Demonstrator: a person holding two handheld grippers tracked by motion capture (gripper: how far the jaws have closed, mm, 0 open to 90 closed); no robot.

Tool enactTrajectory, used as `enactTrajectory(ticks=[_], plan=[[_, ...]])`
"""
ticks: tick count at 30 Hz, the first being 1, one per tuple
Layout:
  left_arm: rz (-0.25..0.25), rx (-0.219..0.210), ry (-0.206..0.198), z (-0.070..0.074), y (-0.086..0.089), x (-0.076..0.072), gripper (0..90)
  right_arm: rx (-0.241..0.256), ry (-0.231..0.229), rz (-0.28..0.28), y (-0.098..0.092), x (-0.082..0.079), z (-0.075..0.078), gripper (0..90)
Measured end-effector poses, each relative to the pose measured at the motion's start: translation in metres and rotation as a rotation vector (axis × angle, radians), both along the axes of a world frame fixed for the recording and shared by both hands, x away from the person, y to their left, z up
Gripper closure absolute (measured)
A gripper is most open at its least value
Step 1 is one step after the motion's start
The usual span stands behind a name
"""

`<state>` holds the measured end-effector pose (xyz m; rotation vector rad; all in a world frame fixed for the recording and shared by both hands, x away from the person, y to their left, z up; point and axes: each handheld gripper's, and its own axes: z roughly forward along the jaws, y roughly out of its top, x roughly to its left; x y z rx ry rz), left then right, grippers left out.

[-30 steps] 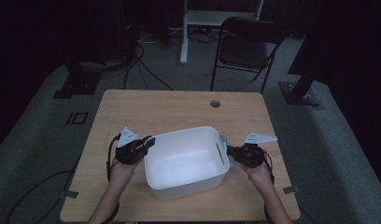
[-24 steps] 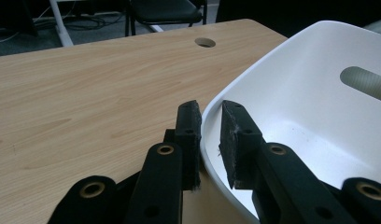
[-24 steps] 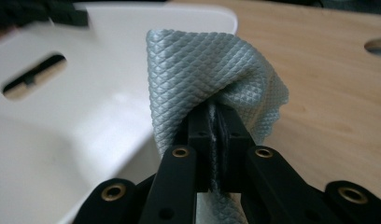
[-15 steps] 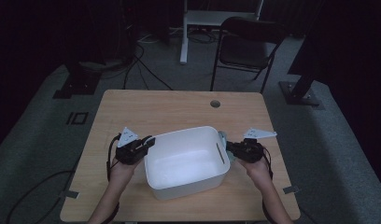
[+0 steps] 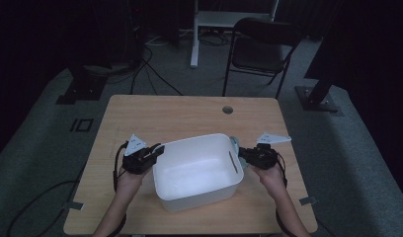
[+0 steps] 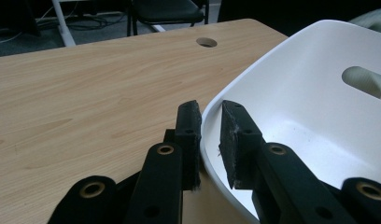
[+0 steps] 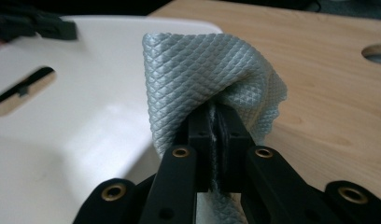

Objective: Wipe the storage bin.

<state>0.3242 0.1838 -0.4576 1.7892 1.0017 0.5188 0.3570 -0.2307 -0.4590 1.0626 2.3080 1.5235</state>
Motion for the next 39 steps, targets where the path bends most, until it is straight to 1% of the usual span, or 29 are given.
enactTrajectory(ticks=[2,3,4,6,7,9,10,11,12,13,14,16,18,20,22,25,28,31,33,34,35,36,38,39], plan=[[0.000,0.000,0.000,0.000,0.000,0.000,78.3,-0.009,0.003,-0.004,0.001,0.001,-0.003,86.2],[-0.001,0.000,0.000,0.000,0.000,0.000,78.2,-0.009,0.015,-0.004,0.001,0.002,-0.006,86.1],[-0.003,-0.001,-0.001,0.000,0.000,0.000,78.2,-0.011,0.016,-0.003,0.001,0.003,-0.006,86.1],[-0.006,0.000,-0.001,0.000,0.000,0.000,78.2,-0.026,0.009,-0.004,0.001,0.003,-0.002,86.1],[-0.007,-0.001,-0.001,0.000,0.000,0.000,78.2,-0.015,0.001,-0.005,0.000,0.004,0.001,86.1],[-0.007,0.001,-0.001,0.000,0.000,0.000,78.2,-0.016,-0.019,-0.012,0.000,0.004,0.009,86.1],[-0.007,0.000,-0.001,0.000,0.000,0.000,78.2,-0.009,-0.023,-0.010,-0.001,0.004,0.012,86.1],[-0.005,-0.001,-0.002,0.000,0.000,0.000,78.3,-0.005,-0.027,-0.010,0.000,0.005,0.013,86.1],[-0.003,0.001,-0.003,0.000,-0.001,0.000,78.3,-0.013,-0.028,-0.009,0.001,0.006,0.013,86.2],[-0.002,0.001,-0.003,0.000,-0.001,0.000,78.3,-0.008,-0.026,-0.009,0.001,0.006,0.012,86.1],[-0.001,-0.001,-0.003,0.000,-0.001,0.000,78.3,0.005,-0.015,-0.008,0.001,0.008,0.010,86.2],[0.001,-0.001,-0.003,0.000,-0.001,0.000,78.3,0.011,0.001,-0.007,0.001,0.010,0.005,86.2],[0.001,0.000,-0.003,0.000,-0.001,0.000,78.3,-0.024,0.016,-0.016,0.005,0.012,-0.002,86.2],[-0.002,0.000,-0.003,0.000,-0.001,0.000,78.3,-0.007,0.030,-0.012,0.003,0.014,-0.005,86.1],[-0.005,-0.001,-0.003,0.000,0.000,0.000,78.3,-0.019,0.023,-0.013,0.004,0.014,-0.002,86.1],[-0.007,0.001,-0.003,0.000,0.000,0.000,78.3,0.001,0.009,-0.014,0.003,0.016,0.006,86.1],[-0.005,0.001,-0.004,0.000,-0.001,0.000,78.3,0.001,-0.003,-0.016,0.003,0.019,0.012,86.1],[0.001,0.001,-0.004,0.000,-0.001,0.000,78.3,0.012,0.012,-0.017,0.004,0.022,0.007,86.2],[0.002,0.002,-0.004,0.000,-0.001,0.000,78.2,-0.022,0.034,-0.020,0.008,0.024,0.000,86.2],[0.001,0.001,-0.005,0.000,-0.001,0.000,78.2,-0.024,0.042,-0.021,0.008,0.025,-0.003,86.1],[-0.001,0.001,-0.005,0.000,-0.001,0.000,78.2,-0.016,0.049,-0.015,0.007,0.026,-0.004,86.1],[-0.002,0.000,-0.004,0.000,-0.001,0.000,78.2,-0.016,0.051,-0.013,0.006,0.027,-0.003,86.1],[-0.005,0.000,-0.004,0.000,-0.001,0.000,78.2,-0.017,0.038,-0.017,0.007,0.027,0.002,86.0],[-0.003,-0.001,-0.005,0.000,-0.001,0.000,78.2,-0.006,0.028,-0.018,0.006,0.027,0.006,86.1]])
